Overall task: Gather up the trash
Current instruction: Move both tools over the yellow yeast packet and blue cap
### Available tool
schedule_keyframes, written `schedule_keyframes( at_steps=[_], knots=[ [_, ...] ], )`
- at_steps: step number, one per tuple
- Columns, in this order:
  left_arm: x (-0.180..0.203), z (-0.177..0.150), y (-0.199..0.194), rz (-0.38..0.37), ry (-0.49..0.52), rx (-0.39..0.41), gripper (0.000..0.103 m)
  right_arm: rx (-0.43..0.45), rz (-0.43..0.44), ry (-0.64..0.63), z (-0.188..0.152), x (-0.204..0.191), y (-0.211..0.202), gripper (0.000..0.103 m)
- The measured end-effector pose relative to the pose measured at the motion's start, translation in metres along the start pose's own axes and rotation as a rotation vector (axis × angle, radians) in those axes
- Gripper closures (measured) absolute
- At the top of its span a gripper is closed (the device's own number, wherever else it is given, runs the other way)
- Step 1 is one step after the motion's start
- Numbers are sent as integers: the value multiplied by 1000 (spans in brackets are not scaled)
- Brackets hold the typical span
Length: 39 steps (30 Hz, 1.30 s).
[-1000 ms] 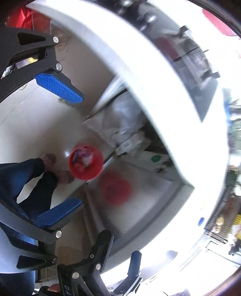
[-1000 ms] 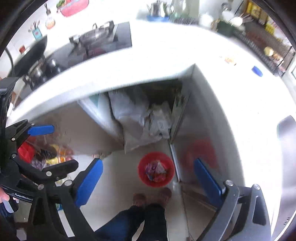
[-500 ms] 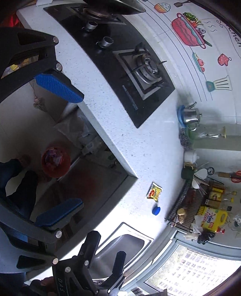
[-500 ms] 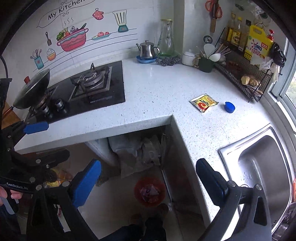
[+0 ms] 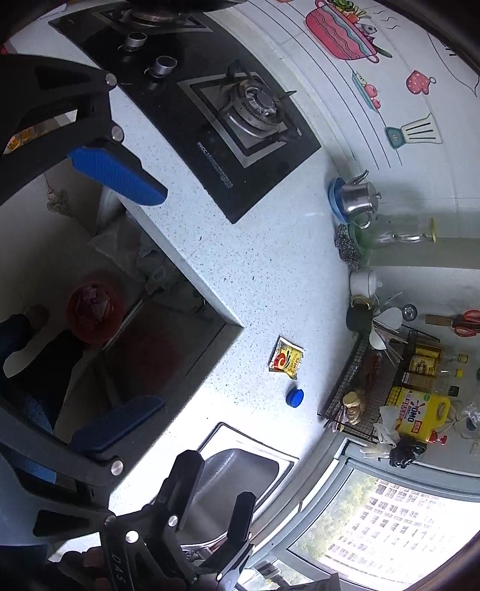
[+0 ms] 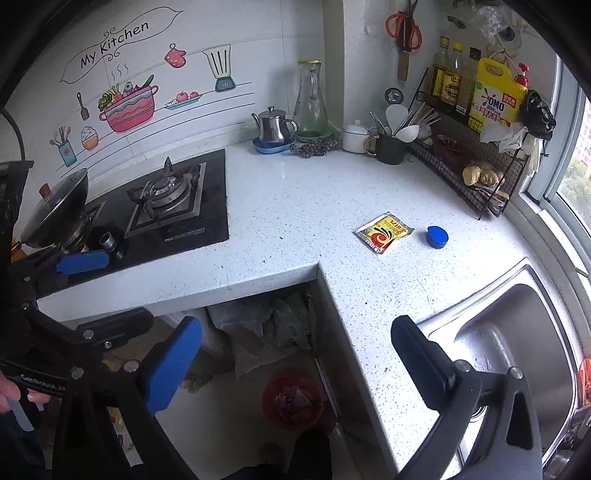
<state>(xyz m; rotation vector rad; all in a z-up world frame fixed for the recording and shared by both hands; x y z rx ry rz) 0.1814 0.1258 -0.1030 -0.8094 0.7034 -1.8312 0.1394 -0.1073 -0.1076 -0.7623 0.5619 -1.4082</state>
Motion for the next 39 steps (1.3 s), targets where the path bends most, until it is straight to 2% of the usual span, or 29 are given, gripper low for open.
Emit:
schedule_keyframes(
  at_steps=[7, 13, 24, 33, 39],
  knots=[
    [3, 35, 31, 7, 23, -15, 1, -11, 0, 9, 19, 19, 20, 1],
    [6, 78, 63, 11, 29, -42, 1, -24, -4, 31, 43, 43, 43, 1],
    [32, 150, 131, -15, 82, -122, 1, -58, -27, 99, 78, 106, 83, 1],
    [53, 180, 207, -54, 105, -232, 1, -137, -38, 162, 82, 158, 130, 1],
    [57, 191, 256, 7, 117, -279, 1, -187, -66, 182, 80, 182, 163, 1]
  ],
)
Point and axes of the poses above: each gripper's, at about its wrist camera, not at the fingertips, and y roughly the way its jaws point, x to its right, z to its top, the point moved 3 cm from there along y, roughly the way its jaws point, and after that the axes turned 9 degrees about -z, right-handed, at the moved point
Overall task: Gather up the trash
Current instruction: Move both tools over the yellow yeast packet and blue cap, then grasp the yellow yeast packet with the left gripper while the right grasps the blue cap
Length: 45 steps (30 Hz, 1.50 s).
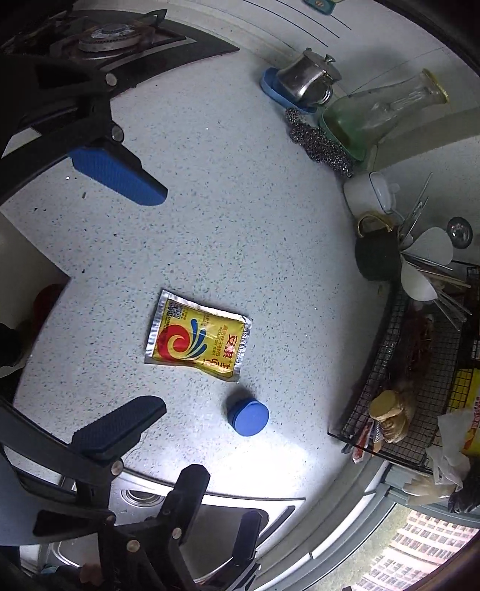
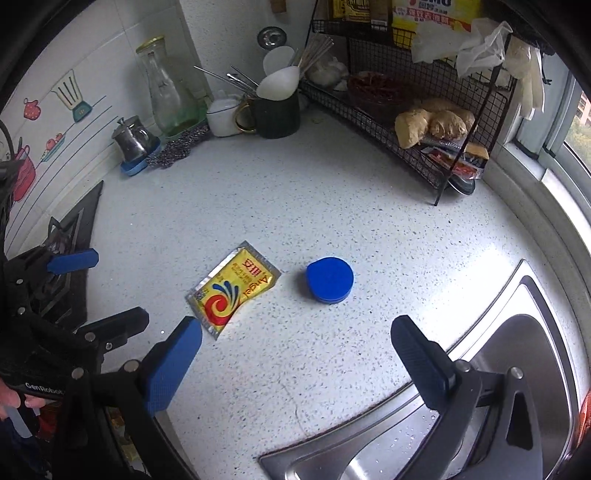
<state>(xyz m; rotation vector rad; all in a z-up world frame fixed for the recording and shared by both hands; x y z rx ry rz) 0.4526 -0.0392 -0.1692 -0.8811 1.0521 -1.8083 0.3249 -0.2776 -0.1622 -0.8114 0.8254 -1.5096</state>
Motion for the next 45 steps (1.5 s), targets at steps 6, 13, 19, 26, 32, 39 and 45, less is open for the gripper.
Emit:
schedule_keyframes(
  at_steps=[6, 13, 19, 26, 32, 39, 45],
  knots=[
    [-2, 16, 38, -1, -6, -49, 1, -55, -14, 14, 7, 10, 31, 1],
    [3, 27, 75, -10, 29, -123, 1, -104, -15, 45, 7, 21, 53, 1],
    [17, 24, 96, -68, 89, -164, 1, -125, -18, 55, 8, 27, 60, 1],
    [28, 21, 117, -95, 114, -197, 3, -132, -29, 74, 8, 38, 60, 1],
    [26, 19, 118, -86, 118, -188, 28, -138, -38, 96, -2, 51, 55, 1],
    [7, 19, 108, -84, 98, -182, 50, -139, -16, 91, -3, 45, 53, 1],
    [-6, 11, 93, -74, 19, -150, 56, -123, 2, 50, 5, 34, 57, 1]
  ],
)
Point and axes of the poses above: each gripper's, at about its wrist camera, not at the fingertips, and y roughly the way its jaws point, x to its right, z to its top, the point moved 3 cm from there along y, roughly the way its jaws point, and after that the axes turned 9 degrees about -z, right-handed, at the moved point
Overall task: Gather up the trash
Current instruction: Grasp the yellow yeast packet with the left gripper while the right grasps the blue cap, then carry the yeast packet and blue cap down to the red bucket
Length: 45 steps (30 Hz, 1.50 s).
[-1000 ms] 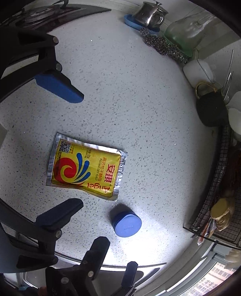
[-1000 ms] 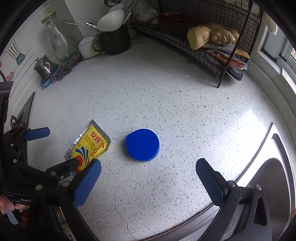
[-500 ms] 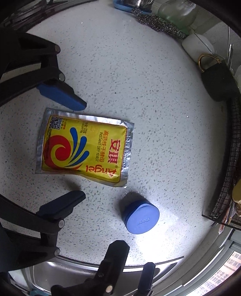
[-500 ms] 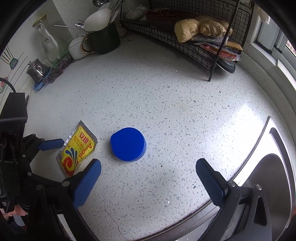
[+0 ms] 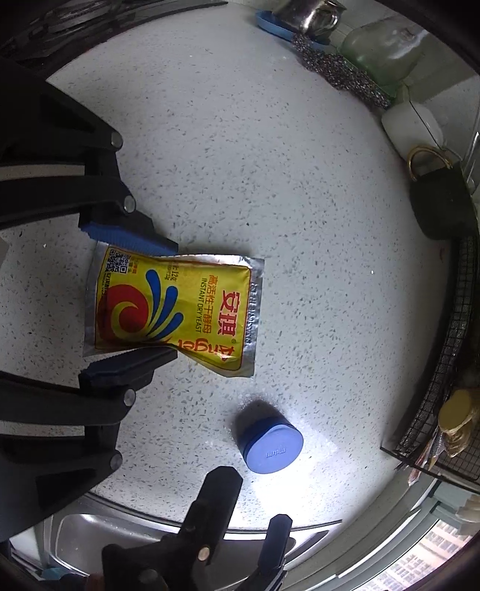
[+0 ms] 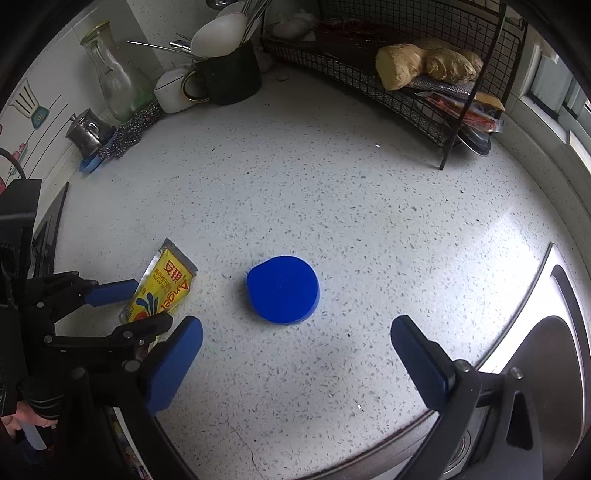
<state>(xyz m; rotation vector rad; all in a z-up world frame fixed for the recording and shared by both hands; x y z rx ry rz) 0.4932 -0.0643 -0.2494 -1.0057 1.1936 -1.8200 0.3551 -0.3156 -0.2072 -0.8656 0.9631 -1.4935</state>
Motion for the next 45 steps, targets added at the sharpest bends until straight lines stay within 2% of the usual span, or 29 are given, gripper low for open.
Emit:
schedule_keyframes(
  at_steps=[5, 8, 11, 13, 14, 15, 19, 21, 28, 34, 45],
  knots=[
    [-20, -5, -12, 26, -69, 28, 57, 20, 3, -40, 10, -6, 7, 1],
    [-27, -5, -20, 17, -76, 42, 57, 19, 0, -72, 15, -10, 14, 1],
    [-35, -9, -26, 14, -100, 49, 57, 12, 5, -91, 19, -15, 23, 9],
    [-34, -10, -28, 15, -115, 50, 57, 8, 4, -97, 21, -17, 28, 11],
    [-36, -11, -29, 18, -124, 50, 57, 5, 8, -104, 22, -19, 32, 17],
    [-35, -13, -29, 22, -128, 50, 57, -4, 12, -113, 22, -21, 35, 28],
    [-33, -13, -34, 25, -139, 62, 57, -7, -12, -136, 22, -30, 44, 45],
    [-31, -13, -36, 32, -145, 67, 57, 4, -23, -151, 23, -35, 46, 58],
    [-27, -17, -44, 50, -150, 81, 57, 17, 7, -184, 21, -51, 44, 59],
    [-25, -31, -63, 59, -142, 108, 57, 48, 15, -183, 15, -65, 22, 59],
    [-12, -81, -106, 87, -116, 164, 57, 118, 18, -209, -10, -83, -25, 59]
  ],
)
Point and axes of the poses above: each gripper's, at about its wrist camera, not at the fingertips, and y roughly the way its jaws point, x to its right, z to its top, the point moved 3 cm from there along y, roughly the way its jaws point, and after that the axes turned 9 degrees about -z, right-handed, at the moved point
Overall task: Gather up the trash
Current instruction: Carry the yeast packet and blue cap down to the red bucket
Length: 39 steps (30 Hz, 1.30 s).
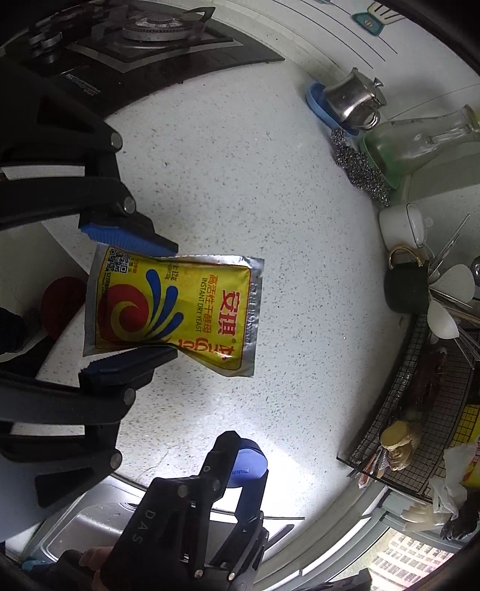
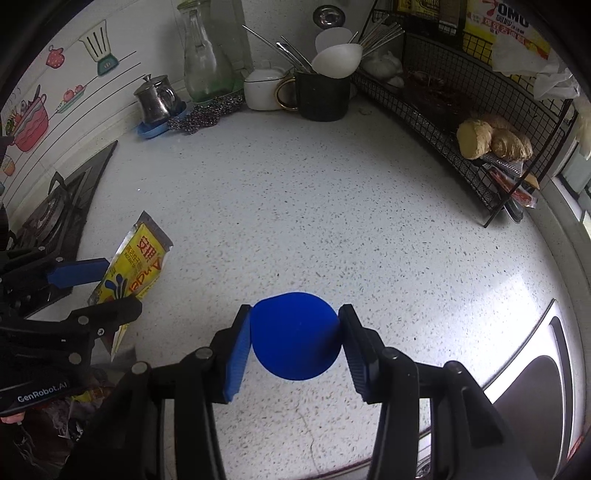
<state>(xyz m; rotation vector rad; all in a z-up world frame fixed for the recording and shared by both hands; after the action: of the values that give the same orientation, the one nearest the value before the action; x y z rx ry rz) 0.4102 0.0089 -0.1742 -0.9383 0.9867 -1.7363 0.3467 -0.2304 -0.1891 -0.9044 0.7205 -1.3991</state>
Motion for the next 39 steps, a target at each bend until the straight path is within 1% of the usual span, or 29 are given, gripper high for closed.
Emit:
schedule_keyframes(
  at_steps=[6, 11, 19, 23, 27, 31, 37, 39],
  knots=[
    [-2, -38, -31, 5, 1, 32, 57, 36, 2, -15, -28, -16, -38, 59],
    [-6, -79, -56, 9, 3, 51, 57, 61, 8, -24, -56, -44, -66, 59],
    [-5, -157, -92, 25, 5, 64, 57, 79, 21, -49, -108, -91, -104, 59],
    [-3, -195, -103, 21, 0, 53, 57, 75, 26, -59, -134, -112, -116, 59],
    [-4, -230, -104, 23, -16, 25, 57, 55, 44, -63, -160, -132, -121, 59],
    [-7, -261, -100, 20, -43, -8, 57, 31, 53, -78, -182, -148, -117, 59],
    [-12, -301, -78, 13, -94, -71, 57, -8, 66, -72, -214, -166, -99, 59],
    [-16, -312, -68, -3, -116, -87, 57, -18, 64, -88, -223, -174, -89, 59]
  ],
)
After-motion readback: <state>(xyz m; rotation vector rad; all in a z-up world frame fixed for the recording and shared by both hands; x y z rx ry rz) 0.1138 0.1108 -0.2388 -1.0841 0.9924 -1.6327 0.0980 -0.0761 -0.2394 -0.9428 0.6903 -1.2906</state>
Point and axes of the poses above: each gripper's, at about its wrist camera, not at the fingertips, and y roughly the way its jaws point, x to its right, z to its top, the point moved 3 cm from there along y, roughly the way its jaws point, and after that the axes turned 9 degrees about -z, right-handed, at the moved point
